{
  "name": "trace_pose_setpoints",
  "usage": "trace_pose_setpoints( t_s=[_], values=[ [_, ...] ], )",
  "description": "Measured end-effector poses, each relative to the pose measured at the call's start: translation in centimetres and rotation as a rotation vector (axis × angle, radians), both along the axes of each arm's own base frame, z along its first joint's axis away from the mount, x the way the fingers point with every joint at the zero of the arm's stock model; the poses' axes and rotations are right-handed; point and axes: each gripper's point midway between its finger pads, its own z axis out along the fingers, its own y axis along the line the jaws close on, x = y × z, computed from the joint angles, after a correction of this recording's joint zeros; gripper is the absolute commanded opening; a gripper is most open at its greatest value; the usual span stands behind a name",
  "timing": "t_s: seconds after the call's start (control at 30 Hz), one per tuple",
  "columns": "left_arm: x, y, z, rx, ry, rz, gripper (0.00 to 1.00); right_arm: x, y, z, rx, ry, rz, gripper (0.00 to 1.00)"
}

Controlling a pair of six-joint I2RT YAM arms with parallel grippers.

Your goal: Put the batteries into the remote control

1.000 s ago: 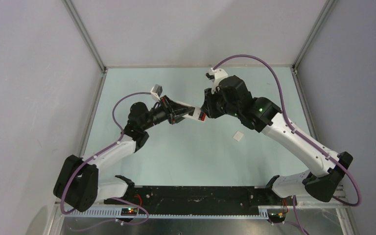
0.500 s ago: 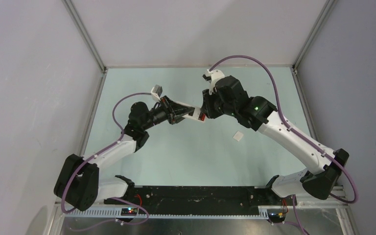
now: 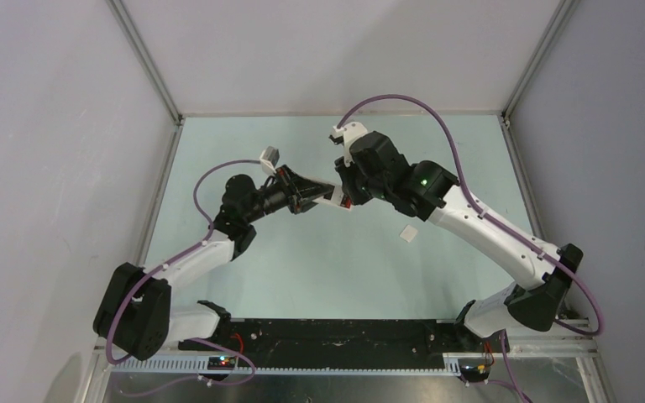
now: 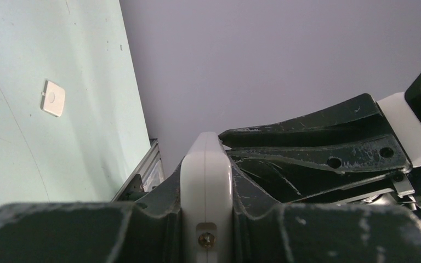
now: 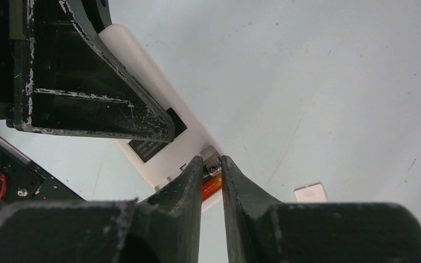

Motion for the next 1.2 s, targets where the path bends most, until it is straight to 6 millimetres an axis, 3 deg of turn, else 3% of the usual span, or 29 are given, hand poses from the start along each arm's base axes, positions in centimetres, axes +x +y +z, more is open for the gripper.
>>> trace_pose_setpoints(
  t_s=[0.37, 1.2],
  values=[
    [-0.2, 0.0, -1.1, 0.017, 0.026, -0.005, 0.00, -0.3, 0.1, -1.3, -0.101, 0.033, 0.051, 0.32],
    [-0.3, 0.0, -2.6, 0.063, 0.043, -0.018, 0.00, -0.3, 0.0, -3.1, -0.241, 0.047, 0.087, 0.35]
  ],
)
